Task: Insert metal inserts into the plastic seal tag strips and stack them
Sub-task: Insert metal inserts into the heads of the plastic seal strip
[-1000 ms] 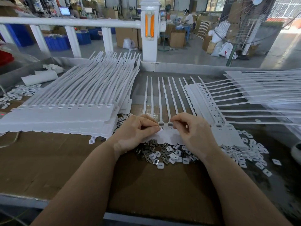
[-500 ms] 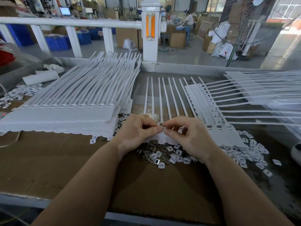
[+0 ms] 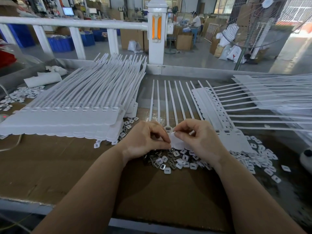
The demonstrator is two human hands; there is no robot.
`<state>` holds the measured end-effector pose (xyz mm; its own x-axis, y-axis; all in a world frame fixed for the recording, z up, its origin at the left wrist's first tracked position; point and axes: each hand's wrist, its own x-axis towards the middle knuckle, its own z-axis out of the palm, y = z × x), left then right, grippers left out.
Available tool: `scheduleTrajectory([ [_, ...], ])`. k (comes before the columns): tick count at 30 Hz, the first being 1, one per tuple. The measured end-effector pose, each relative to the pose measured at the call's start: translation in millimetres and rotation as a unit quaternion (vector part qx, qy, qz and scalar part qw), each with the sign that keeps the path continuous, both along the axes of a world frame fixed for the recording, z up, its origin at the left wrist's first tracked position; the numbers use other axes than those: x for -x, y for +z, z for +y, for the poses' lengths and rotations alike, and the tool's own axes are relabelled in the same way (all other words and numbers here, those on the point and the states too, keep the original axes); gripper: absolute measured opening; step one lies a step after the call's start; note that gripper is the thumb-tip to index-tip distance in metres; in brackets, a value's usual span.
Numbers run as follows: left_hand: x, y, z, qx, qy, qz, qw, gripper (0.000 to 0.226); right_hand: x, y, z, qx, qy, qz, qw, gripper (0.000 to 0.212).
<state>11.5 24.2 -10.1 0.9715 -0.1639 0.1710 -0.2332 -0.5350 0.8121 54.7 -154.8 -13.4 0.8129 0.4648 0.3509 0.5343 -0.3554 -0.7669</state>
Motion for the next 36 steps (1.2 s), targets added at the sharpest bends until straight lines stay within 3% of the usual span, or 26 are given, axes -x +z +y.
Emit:
scheduleTrajectory([
  [14,-5.1,-5.9,-3.0,0.145,0.024,-0.023,0.989,0.009,1.9,3.0,0.9,-0.005,0.004,0.007,1.0,0.011],
  [26,-5.3,-7.8,-1.0,0.132,0.048,-0.046,0.989,0.012,1.2,1.8,2.0,-0.001,0.0,0.005,1.0,0.01],
  [36,-4.3,-8.3,0.8,0.173,0.056,-0.043,0.982,0.017,2.7,1.1,1.1,0.006,-0.017,0.01,1.0,0.011],
])
